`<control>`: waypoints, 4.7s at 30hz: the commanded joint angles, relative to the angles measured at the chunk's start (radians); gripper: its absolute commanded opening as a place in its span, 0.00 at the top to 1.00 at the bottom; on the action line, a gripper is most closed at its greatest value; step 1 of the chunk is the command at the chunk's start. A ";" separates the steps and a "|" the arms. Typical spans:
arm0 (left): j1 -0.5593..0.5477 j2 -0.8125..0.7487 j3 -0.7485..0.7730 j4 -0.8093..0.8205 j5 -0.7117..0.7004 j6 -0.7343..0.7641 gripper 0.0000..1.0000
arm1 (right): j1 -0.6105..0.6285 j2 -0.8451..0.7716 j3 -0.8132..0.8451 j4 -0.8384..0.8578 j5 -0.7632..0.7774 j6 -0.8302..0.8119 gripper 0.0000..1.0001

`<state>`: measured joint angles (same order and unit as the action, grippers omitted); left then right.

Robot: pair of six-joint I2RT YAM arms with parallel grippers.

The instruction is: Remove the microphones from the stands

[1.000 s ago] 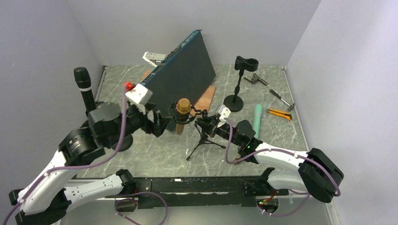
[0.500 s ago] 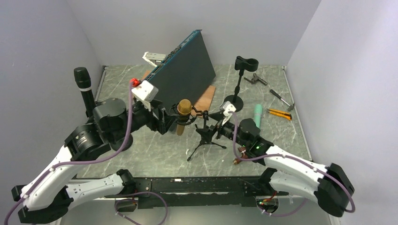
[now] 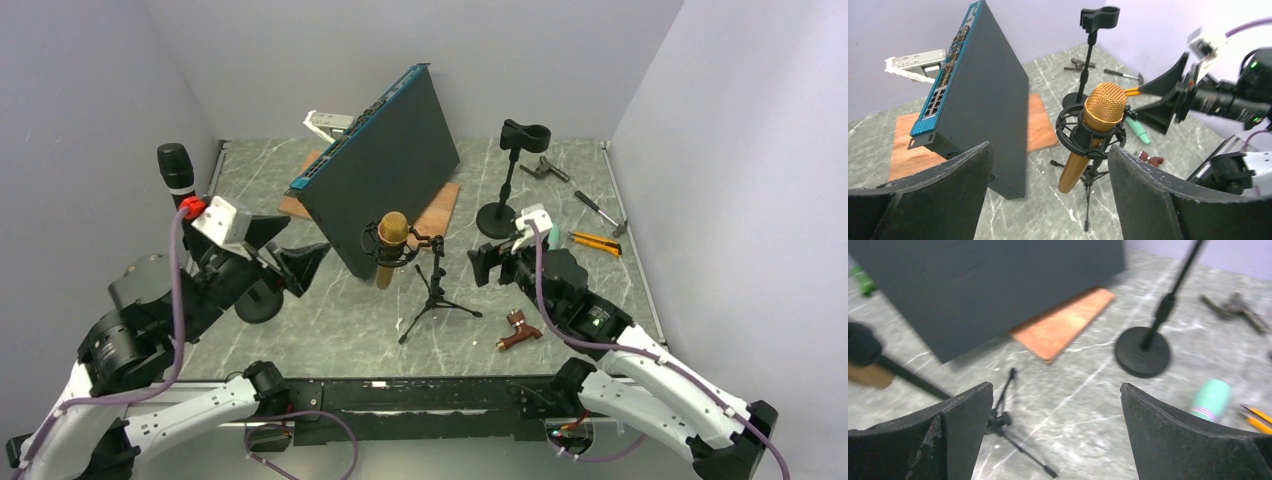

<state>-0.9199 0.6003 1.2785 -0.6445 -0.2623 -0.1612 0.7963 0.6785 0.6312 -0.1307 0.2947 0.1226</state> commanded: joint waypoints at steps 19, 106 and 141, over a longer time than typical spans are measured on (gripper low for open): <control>0.079 0.187 0.010 0.366 0.121 0.349 0.01 | -0.588 0.435 0.552 -0.010 -0.235 0.385 0.00; 0.088 0.124 -0.138 0.416 0.247 0.260 0.01 | -0.643 0.226 0.248 -0.018 -0.504 0.492 0.00; 0.083 0.270 -0.139 0.416 0.475 0.260 0.06 | 0.140 0.211 -0.115 0.539 -0.226 0.080 0.20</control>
<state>-0.8345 0.8684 1.1316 -0.2543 0.1909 0.0933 0.9039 0.8860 0.4927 0.3168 -0.0574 0.2634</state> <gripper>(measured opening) 0.965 0.811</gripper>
